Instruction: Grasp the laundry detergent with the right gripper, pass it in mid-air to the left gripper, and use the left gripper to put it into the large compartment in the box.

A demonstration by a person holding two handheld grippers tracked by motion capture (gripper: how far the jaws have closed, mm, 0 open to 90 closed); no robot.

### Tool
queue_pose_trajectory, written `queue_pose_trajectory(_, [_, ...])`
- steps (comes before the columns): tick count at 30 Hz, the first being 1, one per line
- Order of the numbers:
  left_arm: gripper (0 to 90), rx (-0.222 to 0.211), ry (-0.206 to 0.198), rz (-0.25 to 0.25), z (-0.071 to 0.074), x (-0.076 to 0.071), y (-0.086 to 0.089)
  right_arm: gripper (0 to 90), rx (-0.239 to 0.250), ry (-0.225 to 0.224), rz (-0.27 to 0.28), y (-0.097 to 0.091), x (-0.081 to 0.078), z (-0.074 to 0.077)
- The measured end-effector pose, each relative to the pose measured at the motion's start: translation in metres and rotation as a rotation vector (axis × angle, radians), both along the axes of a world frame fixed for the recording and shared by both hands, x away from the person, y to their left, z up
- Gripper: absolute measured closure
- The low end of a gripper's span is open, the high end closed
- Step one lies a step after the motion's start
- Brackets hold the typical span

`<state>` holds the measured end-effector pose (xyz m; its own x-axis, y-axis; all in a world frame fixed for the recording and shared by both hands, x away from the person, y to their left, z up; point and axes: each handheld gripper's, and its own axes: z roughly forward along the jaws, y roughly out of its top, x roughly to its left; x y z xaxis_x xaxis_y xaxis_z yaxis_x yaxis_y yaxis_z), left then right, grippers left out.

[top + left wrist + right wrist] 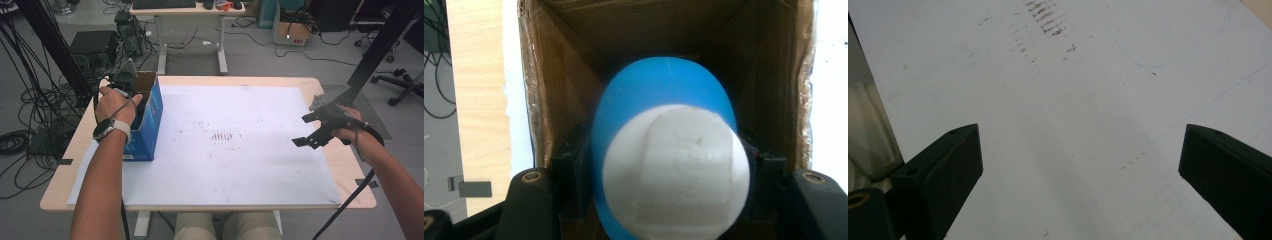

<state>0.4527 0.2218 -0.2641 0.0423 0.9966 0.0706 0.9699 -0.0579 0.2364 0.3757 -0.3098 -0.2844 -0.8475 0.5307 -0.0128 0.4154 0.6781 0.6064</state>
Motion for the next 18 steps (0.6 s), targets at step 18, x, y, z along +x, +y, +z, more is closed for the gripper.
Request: queue_pose_trajectory(18, [37.4,0.002,0.004,0.002,0.0002,0.0001,0.0001,3.8,-0.005,-0.006,0.013,0.0016,0.0011,-0.0003])
